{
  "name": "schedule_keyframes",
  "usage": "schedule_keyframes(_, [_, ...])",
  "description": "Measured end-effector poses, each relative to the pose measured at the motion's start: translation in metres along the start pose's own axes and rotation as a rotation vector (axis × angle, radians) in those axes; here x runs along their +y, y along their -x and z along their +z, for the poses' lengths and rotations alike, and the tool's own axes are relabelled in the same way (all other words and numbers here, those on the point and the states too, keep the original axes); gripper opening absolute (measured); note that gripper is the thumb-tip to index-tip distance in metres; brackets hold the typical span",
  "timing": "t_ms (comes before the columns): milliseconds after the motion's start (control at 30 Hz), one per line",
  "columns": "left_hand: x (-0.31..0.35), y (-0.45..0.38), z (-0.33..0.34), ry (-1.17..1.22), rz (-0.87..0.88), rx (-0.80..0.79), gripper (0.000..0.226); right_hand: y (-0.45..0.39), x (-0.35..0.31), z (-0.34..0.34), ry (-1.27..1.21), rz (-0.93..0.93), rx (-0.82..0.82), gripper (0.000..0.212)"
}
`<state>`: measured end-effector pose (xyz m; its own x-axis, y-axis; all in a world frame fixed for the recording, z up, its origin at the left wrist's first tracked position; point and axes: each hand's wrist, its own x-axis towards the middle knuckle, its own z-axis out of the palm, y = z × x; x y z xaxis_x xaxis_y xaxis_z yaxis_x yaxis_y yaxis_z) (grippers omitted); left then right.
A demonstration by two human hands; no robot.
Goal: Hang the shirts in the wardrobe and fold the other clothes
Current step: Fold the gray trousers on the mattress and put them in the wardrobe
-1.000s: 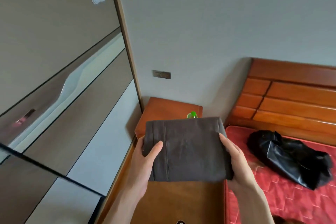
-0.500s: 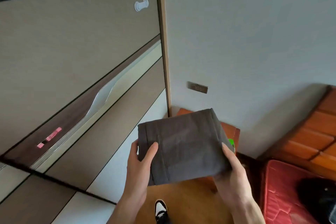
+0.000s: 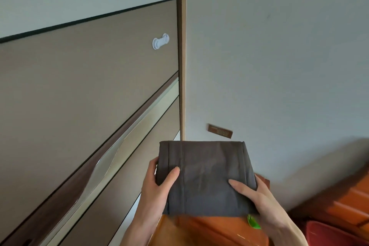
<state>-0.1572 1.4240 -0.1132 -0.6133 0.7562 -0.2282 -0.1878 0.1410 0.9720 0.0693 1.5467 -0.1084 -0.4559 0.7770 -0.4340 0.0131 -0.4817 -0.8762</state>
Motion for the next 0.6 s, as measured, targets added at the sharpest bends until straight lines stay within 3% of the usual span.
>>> schedule_keyframes(233, [0.003, -0.058, 0.023, -0.043, -0.068, 0.010, 0.047, -0.060, -0.016, -0.005, 0.028, 0.044, -0.014, 0.109])
schedule_keyframes(467, [0.023, -0.131, 0.053, -0.008, -0.116, 0.020, 0.059, -0.134, -0.047, -0.020, 0.023, -0.025, -0.019, 0.098])
schedule_keyframes(600, [0.046, -0.165, 0.074, 0.055, -0.145, 0.019, 0.042, -0.175, -0.076, -0.025, -0.084, -0.034, -0.054, 0.089])
